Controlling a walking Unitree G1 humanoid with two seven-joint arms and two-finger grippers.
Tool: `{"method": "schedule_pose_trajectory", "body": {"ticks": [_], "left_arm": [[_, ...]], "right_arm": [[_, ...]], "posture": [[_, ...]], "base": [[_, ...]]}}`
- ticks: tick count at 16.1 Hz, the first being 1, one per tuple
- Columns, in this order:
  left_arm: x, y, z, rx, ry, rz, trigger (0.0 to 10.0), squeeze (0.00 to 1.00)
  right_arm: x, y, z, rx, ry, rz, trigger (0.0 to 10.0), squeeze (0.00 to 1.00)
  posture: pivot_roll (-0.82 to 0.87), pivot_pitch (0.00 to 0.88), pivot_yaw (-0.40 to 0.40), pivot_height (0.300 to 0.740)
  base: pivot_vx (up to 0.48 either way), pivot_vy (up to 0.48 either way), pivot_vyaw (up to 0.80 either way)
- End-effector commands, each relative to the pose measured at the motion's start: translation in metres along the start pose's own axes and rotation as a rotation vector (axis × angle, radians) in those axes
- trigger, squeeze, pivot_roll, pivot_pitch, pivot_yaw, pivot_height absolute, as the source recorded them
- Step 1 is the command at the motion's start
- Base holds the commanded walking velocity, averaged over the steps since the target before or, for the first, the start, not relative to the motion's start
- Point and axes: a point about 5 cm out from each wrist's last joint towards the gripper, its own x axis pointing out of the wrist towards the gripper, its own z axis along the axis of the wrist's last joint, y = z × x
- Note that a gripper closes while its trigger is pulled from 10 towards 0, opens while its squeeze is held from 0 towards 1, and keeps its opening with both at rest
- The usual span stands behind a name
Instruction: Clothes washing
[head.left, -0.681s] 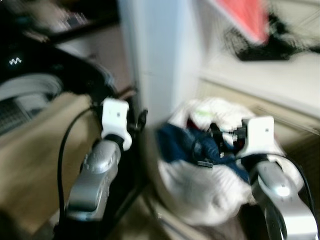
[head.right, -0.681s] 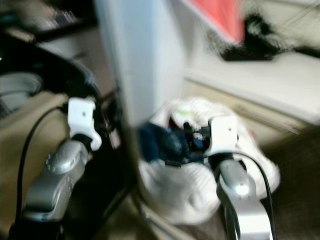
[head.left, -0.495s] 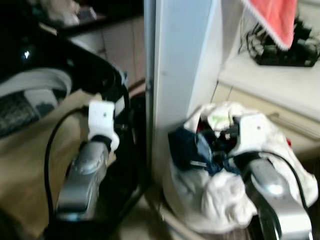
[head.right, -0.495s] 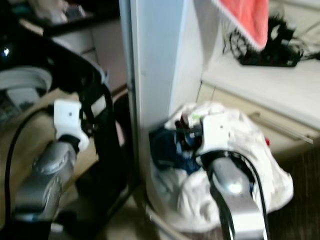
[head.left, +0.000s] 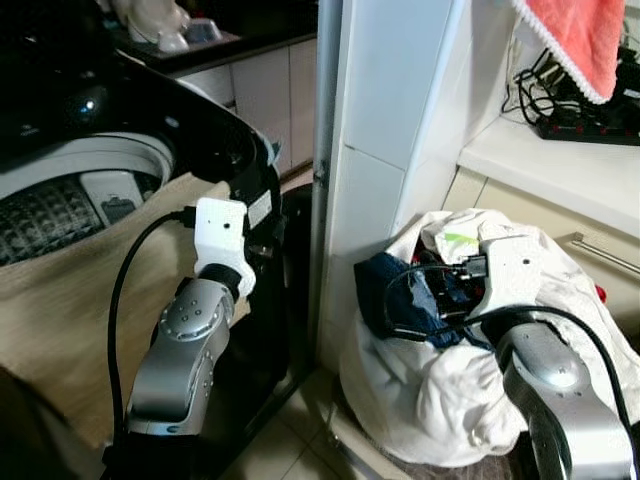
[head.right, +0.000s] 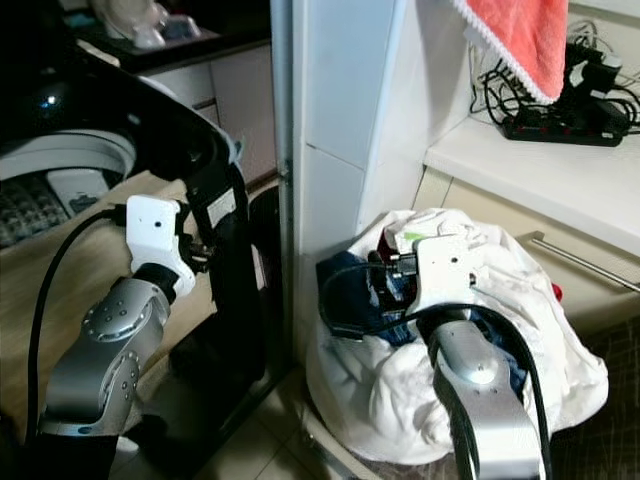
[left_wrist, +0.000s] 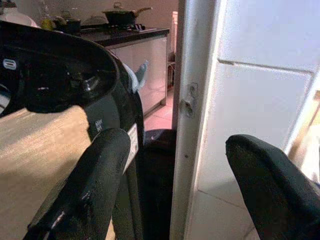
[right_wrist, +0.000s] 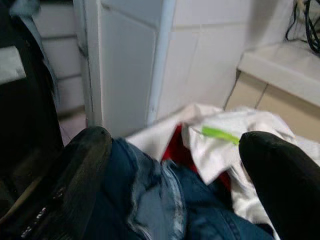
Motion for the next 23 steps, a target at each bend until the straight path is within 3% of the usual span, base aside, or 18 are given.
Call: {"method": "schedule_pose_trajectory", "body": {"ticks": [1, 2, 6, 8, 10, 12, 13, 19, 23], "left_arm": [[0.003, -0.003, -0.001, 0.008, 0.018, -0.027, 10.0, 0.0], [0.004, -0.003, -0.002, 0.013, 0.022, -0.035, 10.0, 0.0], [0.008, 0.0, 0.0, 0.011, 0.025, -0.025, 10.0, 0.0], [0.01, 0.001, 0.0, 0.016, 0.025, -0.029, 10.0, 0.0], [0.011, 0.0, 0.001, 0.025, 0.025, -0.067, 10.0, 0.0], [0.01, 0.004, 0.003, 0.032, 0.012, -0.066, 10.0, 0.0], [0.011, 0.006, 0.004, 0.055, 0.005, -0.063, 10.0, 0.0], [0.017, -0.003, 0.006, 0.049, 0.0, -0.099, 10.0, 0.0], [0.023, -0.011, 0.007, 0.048, -0.005, -0.123, 10.0, 0.0]], "right_arm": [[0.003, -0.007, -0.001, -0.005, 0.026, -0.007, 10.0, 0.0], [0.006, -0.008, -0.002, -0.021, 0.042, 0.062, 10.0, 1.0], [0.014, -0.01, -0.002, -0.06, 0.089, 0.203, 10.0, 1.0], [0.015, -0.004, -0.01, -0.045, 0.161, 0.331, 10.0, 1.0], [0.022, -0.005, -0.015, -0.075, 0.211, 0.368, 10.0, 1.0], [0.027, -0.005, -0.001, -0.073, 0.142, 0.345, 10.0, 1.0], [0.027, -0.006, 0.004, -0.065, 0.113, 0.295, 10.0, 0.0], [0.006, 0.007, 0.0, 0.029, 0.035, 0.152, 10.0, 0.0], [-0.006, 0.008, 0.002, 0.085, 0.021, 0.105, 10.0, 0.0]], "posture": [[-0.12, 0.0, 0.004, 0.74], [-0.12, 0.0, 0.008, 0.74], [-0.12, 0.0, 0.008, 0.74], [-0.12, 0.0, 0.009, 0.74], [-0.12, 0.0, 0.009, 0.74], [-0.1, 0.0, -0.004, 0.74], [-0.1, 0.0, -0.011, 0.74], [-0.12, 0.0, 0.016, 0.74], [-0.14, 0.0, 0.033, 0.74]], "base": [[0.0, 0.0, 0.0], [0.0, 0.0, 0.0], [0.0, 0.0, 0.0], [0.0, 0.0, 0.0], [0.0, 0.0, 0.0], [0.0, 0.0, 0.0], [0.0, 0.0, 0.0], [0.0, 0.13, 0.0], [0.0, 0.475, -0.8]]}}
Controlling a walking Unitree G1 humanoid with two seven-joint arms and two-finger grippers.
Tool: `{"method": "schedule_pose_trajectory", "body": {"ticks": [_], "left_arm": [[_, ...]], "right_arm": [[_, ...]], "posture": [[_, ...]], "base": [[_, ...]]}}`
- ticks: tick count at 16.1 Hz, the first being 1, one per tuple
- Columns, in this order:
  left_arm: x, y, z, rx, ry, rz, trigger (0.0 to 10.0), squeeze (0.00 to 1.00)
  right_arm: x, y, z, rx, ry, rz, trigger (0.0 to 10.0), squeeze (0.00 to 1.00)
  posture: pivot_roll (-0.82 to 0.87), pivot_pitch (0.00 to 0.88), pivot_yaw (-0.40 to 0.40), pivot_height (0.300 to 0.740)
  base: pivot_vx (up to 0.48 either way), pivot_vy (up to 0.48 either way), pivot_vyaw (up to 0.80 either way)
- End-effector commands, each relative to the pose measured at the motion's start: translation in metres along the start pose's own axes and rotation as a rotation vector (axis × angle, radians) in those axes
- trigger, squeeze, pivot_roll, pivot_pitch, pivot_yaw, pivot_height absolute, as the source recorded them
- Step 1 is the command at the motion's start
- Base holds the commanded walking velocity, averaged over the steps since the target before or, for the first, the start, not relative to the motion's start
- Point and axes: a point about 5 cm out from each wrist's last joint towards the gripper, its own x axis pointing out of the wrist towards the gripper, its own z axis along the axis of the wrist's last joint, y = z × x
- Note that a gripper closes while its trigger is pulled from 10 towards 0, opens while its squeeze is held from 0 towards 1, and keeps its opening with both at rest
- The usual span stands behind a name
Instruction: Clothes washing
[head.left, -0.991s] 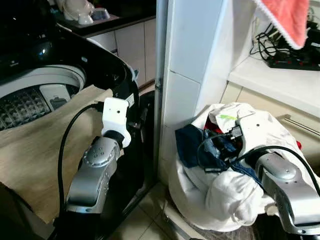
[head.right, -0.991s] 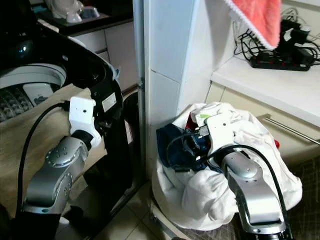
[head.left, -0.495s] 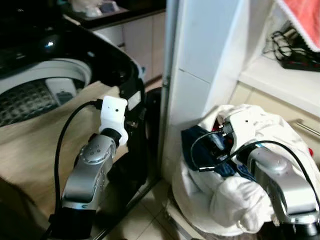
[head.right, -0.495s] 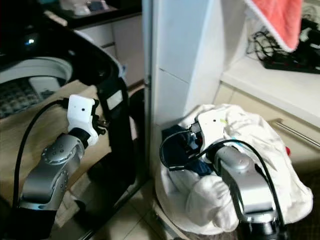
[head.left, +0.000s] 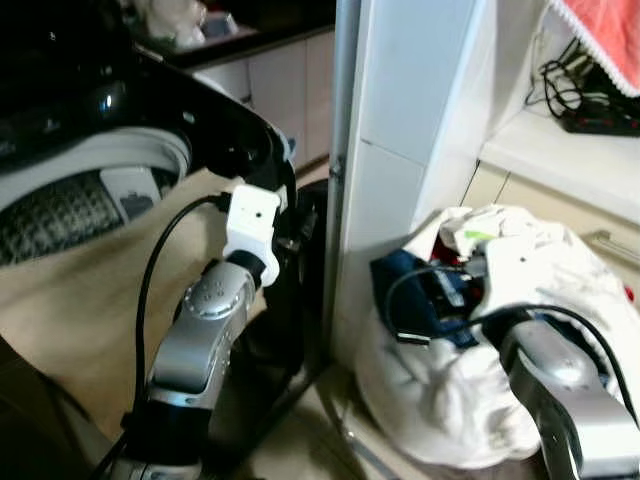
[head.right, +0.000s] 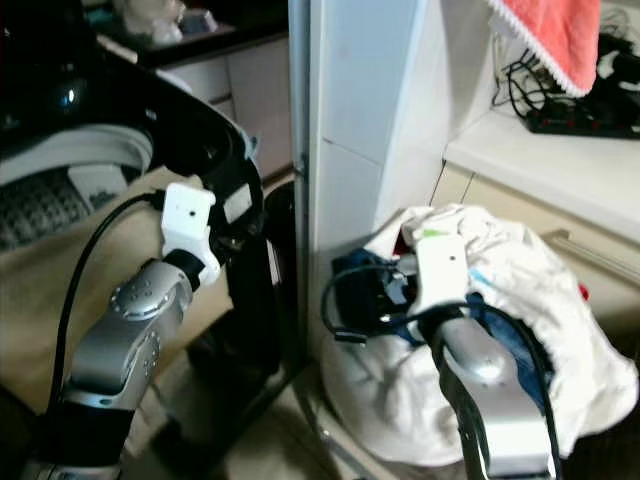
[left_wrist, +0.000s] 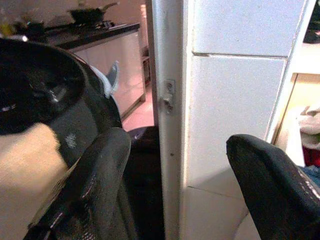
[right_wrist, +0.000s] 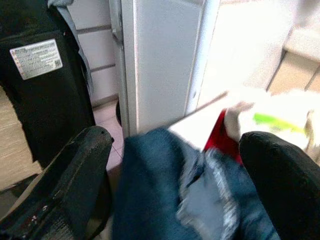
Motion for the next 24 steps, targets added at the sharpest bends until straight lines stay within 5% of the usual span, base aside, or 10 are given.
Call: {"method": "schedule_pose_trajectory", "body": {"ticks": [1, 6, 10, 19, 24], "left_arm": [[0.001, 0.004, 0.001, 0.006, -0.003, 0.009, 10.0, 0.0], [0.002, 0.004, 0.001, 0.058, 0.01, 0.029, 10.0, 0.0], [-0.001, -0.001, 0.0, -0.035, -0.004, 0.031, 10.0, 0.0], [-0.006, -0.001, 0.005, -0.044, -0.056, 0.078, 10.0, 0.0], [-0.009, 0.007, 0.005, -0.03, -0.057, 0.123, 10.0, 0.0]], "right_arm": [[-0.003, 0.005, 0.004, 0.015, -0.016, 0.007, 10.0, 0.0], [-0.005, 0.004, 0.007, 0.036, -0.026, -0.014, 10.0, 0.0], [-0.005, 0.004, 0.007, 0.025, -0.016, -0.015, 10.0, 0.0], [-0.004, -0.003, 0.008, -0.011, -0.018, -0.02, 10.0, 0.0], [-0.001, 0.004, 0.011, -0.084, -0.022, 0.076, 10.0, 0.0]], "posture": [[-0.14, 0.0, 0.033, 0.74], [-0.14, 0.0, 0.027, 0.74], [-0.13, 0.0, 0.022, 0.74], [-0.13, 0.0, 0.012, 0.74], [-0.13, 0.0, 0.002, 0.74]], "base": [[0.0, 0.472, -0.8], [0.0, -0.002, -0.46], [0.0, -0.24, 0.0], [0.126, 0.0, -0.18], [0.308, 0.0, 0.32]]}}
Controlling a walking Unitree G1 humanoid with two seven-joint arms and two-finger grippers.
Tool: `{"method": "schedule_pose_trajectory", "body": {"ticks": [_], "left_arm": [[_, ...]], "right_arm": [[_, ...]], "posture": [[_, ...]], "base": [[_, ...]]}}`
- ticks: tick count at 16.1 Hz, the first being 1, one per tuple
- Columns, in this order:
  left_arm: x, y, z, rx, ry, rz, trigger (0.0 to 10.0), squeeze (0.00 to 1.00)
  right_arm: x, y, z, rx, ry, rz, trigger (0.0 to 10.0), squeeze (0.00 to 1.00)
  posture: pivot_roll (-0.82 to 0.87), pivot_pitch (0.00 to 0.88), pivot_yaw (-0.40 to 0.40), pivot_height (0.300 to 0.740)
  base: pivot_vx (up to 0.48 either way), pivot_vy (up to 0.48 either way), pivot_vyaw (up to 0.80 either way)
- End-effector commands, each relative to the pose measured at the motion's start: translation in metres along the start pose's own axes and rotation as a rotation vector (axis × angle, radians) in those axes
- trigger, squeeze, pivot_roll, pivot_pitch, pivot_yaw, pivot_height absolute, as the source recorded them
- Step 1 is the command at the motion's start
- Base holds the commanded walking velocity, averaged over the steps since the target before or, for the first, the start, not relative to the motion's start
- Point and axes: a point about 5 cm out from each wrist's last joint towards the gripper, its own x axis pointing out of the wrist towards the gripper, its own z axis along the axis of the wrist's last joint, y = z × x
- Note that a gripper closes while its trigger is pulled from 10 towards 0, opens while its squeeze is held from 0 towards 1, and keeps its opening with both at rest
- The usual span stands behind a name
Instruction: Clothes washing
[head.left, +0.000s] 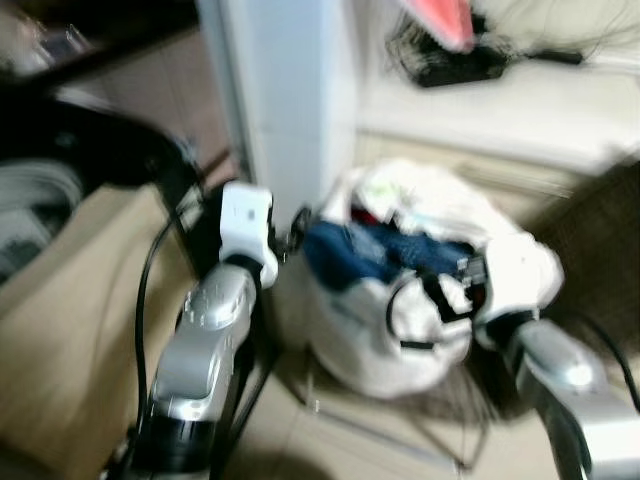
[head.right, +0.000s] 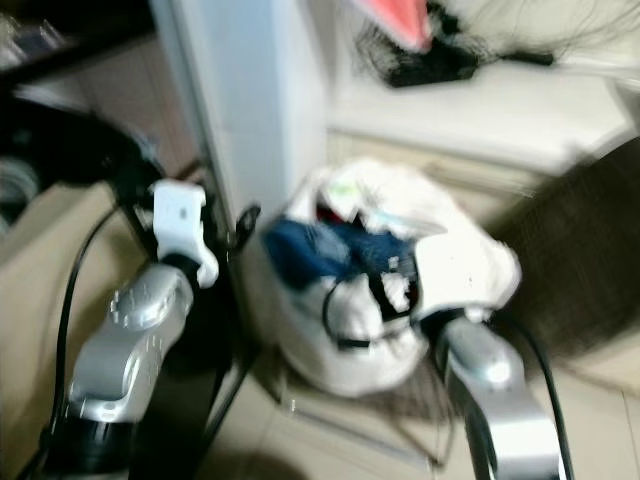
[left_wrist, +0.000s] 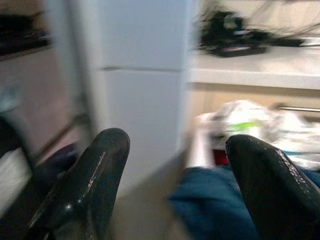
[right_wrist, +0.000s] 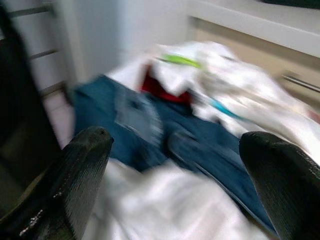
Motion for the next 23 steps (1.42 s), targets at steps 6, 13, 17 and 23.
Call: {"method": "schedule_pose_trajectory", "body": {"ticks": [6, 13, 17, 23], "left_arm": [[-0.004, 0.012, 0.003, 0.019, -0.014, 0.041, 10.0, 0.0], [-0.007, -0.004, 0.0, -0.03, 0.001, -0.091, 10.0, 0.0], [-0.007, -0.005, -0.002, 0.003, 0.031, -0.147, 10.0, 0.0], [-0.006, -0.001, -0.007, -0.019, 0.069, -0.094, 10.0, 0.0]], "right_arm": [[0.002, 0.006, 0.002, 0.013, -0.021, 0.018, 10.0, 0.0], [-0.001, -0.01, -0.003, 0.011, 0.05, -0.133, 10.0, 0.0], [0.006, -0.019, -0.009, 0.028, 0.131, -0.087, 10.0, 1.0], [0.016, -0.033, -0.002, -0.015, 0.12, -0.062, 10.0, 1.0]], "posture": [[-0.12, 0.0, -0.003, 0.74], [-0.13, 0.0, 0.01, 0.74], [-0.13, 0.0, 0.011, 0.74], [-0.12, 0.0, 0.005, 0.74]], "base": [[0.299, 0.0, 0.67], [0.0, 0.0, 0.0], [0.0, 0.0, 0.0], [0.0, 0.0, 0.0]]}}
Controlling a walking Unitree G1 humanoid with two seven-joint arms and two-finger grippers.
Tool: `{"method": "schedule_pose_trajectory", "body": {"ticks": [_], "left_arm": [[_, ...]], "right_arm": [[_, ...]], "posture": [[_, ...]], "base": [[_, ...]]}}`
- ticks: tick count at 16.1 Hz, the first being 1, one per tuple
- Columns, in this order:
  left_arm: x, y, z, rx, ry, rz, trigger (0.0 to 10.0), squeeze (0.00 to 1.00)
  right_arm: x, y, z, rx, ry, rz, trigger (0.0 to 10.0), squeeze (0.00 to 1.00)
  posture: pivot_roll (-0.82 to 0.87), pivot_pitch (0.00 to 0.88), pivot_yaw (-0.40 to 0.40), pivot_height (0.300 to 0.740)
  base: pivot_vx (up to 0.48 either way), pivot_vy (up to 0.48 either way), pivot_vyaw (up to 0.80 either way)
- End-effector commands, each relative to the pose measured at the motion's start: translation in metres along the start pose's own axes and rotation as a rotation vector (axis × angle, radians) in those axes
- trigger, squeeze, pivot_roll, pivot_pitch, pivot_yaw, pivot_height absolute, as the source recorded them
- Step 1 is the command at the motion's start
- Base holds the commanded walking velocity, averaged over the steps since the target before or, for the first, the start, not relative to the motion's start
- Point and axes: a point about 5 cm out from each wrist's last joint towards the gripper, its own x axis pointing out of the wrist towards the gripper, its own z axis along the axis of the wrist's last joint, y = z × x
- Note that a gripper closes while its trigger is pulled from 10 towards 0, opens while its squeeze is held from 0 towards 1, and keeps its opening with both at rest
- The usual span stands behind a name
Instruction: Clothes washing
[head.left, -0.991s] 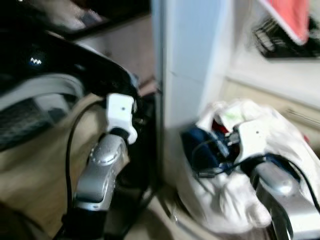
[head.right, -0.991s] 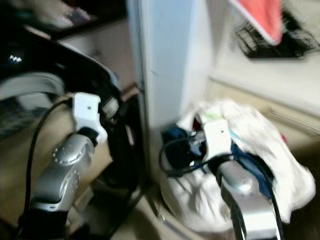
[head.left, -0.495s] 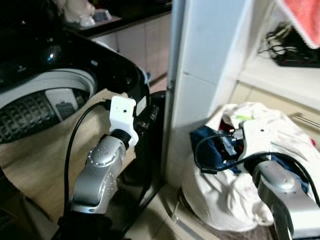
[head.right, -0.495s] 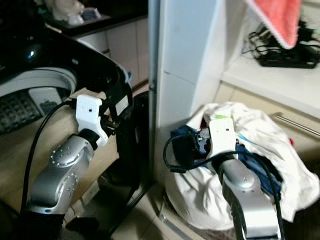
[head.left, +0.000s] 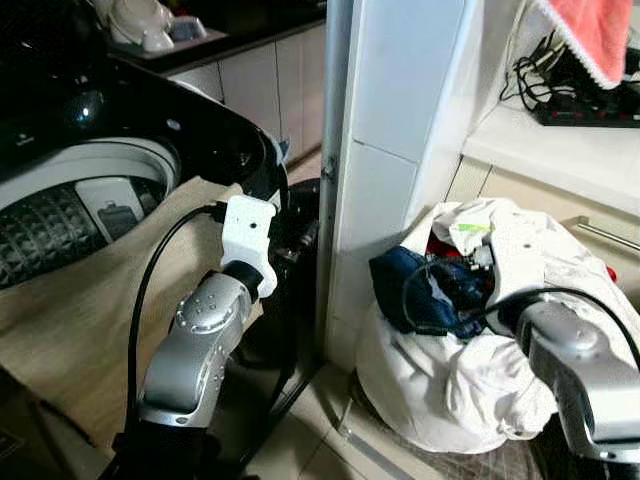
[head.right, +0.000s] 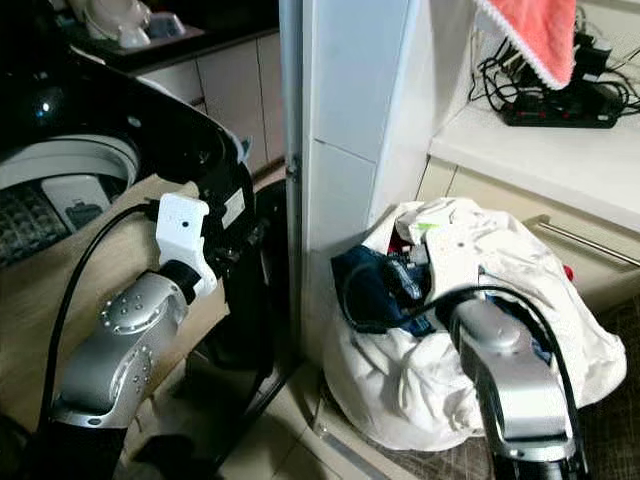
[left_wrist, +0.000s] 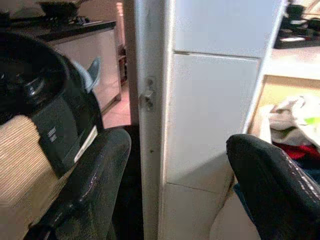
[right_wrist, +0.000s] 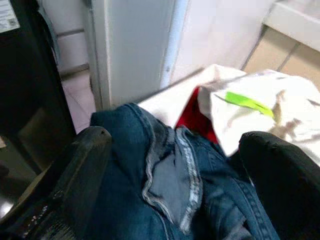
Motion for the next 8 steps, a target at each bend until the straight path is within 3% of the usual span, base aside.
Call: {"method": "schedule_pose_trajectory", "body": {"ticks": [1, 3, 5, 6, 7, 8], "left_arm": [[0.001, 0.004, -0.001, -0.003, 0.018, 0.03, 10.0, 0.0], [0.001, 0.004, -0.002, 0.001, 0.016, 0.008, 10.0, 0.0], [-0.005, -0.008, 0.001, 0.036, -0.004, -0.204, 10.0, 0.0], [-0.007, -0.011, 0.001, 0.054, 0.001, -0.258, 10.0, 0.0], [-0.013, -0.017, -0.001, 0.105, 0.032, -0.391, 10.0, 0.0], [-0.014, -0.017, -0.002, 0.136, 0.043, -0.413, 10.0, 0.0]], "right_arm": [[0.003, 0.0, -0.002, 0.005, 0.007, 0.032, 10.0, 1.0], [0.008, 0.002, -0.011, -0.041, 0.089, 0.081, 10.0, 1.0], [0.015, 0.001, -0.025, -0.075, 0.237, 0.145, 10.0, 1.0], [0.017, -0.001, -0.027, -0.078, 0.251, 0.145, 10.0, 1.0], [0.027, -0.007, -0.032, -0.103, 0.284, 0.128, 10.0, 1.0], [0.034, -0.009, -0.036, -0.099, 0.295, 0.133, 10.0, 1.0]], "posture": [[-0.12, 0.0, 0.004, 0.74], [-0.12, 0.0, 0.004, 0.74], [-0.12, 0.0, 0.004, 0.74], [-0.12, 0.0, 0.004, 0.74], [-0.12, 0.0, 0.008, 0.74], [-0.12, 0.0, 0.011, 0.74]], "base": [[0.0, 0.0, 0.0], [0.0, 0.0, 0.0], [0.0, 0.0, 0.0], [0.0, 0.0, 0.0], [0.0, 0.0, 0.0], [0.0, 0.0, 0.0]]}}
